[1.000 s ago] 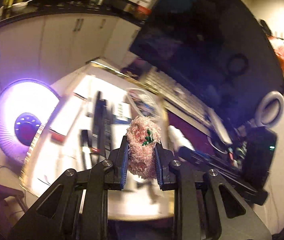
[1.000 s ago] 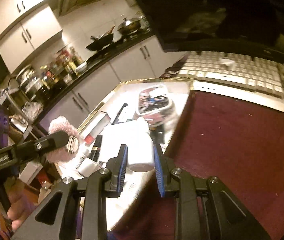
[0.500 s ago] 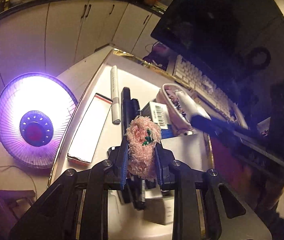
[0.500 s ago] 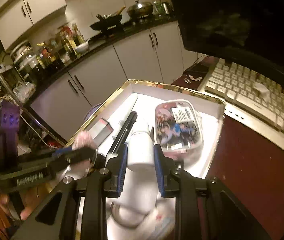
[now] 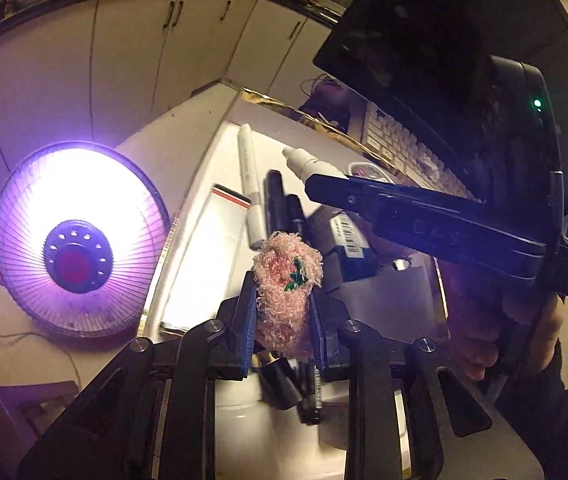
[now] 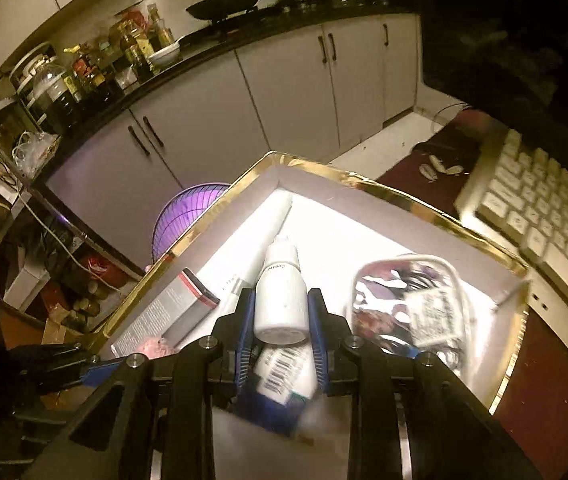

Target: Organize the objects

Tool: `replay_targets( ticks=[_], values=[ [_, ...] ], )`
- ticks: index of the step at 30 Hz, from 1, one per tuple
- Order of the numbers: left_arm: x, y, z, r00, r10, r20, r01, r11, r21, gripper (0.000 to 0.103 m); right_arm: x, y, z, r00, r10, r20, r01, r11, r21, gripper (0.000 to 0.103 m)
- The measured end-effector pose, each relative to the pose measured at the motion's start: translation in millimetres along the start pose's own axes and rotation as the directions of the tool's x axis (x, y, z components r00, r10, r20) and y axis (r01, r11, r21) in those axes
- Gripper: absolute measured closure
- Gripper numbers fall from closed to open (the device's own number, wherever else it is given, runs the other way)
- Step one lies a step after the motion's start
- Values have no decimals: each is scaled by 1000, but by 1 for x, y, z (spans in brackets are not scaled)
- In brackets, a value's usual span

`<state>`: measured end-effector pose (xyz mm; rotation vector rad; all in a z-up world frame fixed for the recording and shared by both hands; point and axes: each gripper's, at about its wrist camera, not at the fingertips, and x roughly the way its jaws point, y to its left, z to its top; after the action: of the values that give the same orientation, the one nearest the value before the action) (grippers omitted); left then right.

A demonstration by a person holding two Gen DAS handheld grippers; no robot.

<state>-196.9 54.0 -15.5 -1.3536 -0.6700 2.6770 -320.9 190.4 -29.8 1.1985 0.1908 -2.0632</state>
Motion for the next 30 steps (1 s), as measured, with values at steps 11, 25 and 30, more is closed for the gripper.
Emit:
replay_targets(
  ticks=[11, 25, 30],
  values=[
    [4, 1, 3, 1000, 27, 3, -27, 1000, -9, 70, 16, 5, 7, 999, 28, -28, -28, 1000, -2, 77],
    [-26, -52, -42, 922, 297, 249, -333, 936, 117, 44, -59, -10, -36, 993, 89, 80, -96, 992, 87, 62],
    [-25, -60, -66, 919, 330, 216, -354, 932, 82, 39, -94, -4, -89, 986, 115, 118, -129, 985, 116, 62]
  ],
)
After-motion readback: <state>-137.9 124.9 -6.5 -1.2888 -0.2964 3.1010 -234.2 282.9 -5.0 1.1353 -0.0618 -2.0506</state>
